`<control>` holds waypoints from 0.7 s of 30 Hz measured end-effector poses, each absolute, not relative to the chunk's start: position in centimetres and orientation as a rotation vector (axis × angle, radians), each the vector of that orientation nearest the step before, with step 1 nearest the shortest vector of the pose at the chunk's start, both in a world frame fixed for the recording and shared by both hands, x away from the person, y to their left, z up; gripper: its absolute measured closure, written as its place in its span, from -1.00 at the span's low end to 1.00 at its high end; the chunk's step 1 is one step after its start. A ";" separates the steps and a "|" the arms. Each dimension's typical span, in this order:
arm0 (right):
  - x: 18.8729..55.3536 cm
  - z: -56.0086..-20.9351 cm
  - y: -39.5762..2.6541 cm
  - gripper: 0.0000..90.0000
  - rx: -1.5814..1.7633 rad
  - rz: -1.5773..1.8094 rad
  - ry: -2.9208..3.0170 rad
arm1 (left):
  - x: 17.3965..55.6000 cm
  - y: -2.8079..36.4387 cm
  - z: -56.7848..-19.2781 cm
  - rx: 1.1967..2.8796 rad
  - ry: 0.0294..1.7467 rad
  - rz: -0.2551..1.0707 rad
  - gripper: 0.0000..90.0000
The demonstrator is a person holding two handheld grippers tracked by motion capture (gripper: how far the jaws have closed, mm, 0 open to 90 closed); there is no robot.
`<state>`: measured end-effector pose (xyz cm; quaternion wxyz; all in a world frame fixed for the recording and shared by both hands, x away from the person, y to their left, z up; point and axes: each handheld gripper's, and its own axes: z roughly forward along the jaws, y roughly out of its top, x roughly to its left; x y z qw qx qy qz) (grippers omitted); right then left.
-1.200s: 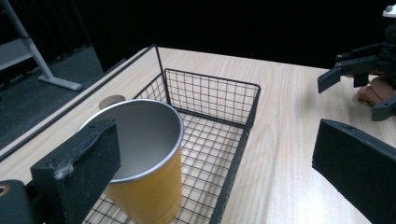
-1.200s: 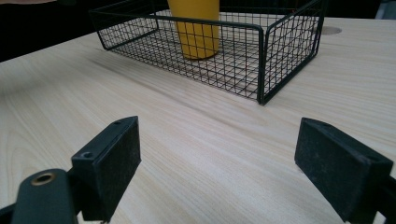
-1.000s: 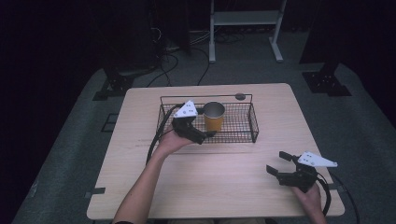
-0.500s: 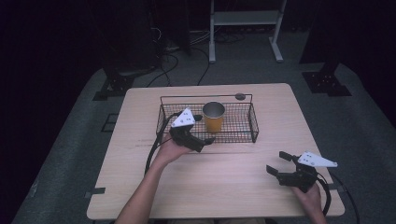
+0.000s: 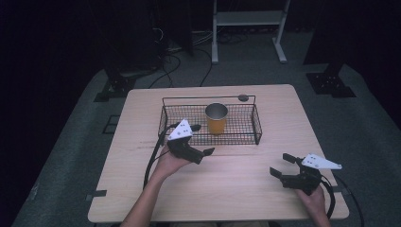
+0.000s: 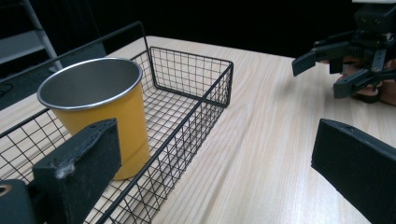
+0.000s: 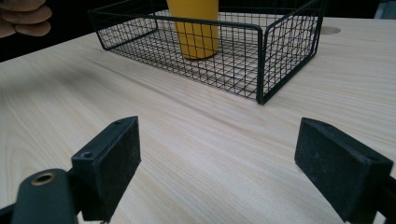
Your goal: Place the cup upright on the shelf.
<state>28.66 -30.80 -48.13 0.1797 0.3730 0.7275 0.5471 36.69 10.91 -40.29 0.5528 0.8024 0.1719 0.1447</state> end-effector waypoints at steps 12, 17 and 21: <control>28.6 -48.1 -30.8 -0.70 1.058 1.542 2.054 | 34.7 11.8 -41.4 1.874 0.413 0.332 -0.98; 28.6 -48.1 -30.8 -0.70 1.056 1.540 2.055 | 33.9 12.2 -41.9 1.846 0.423 0.306 -0.98; 28.6 -48.1 -30.8 -0.70 1.055 1.539 2.056 | 33.6 12.2 -42.6 1.867 0.433 0.299 -0.98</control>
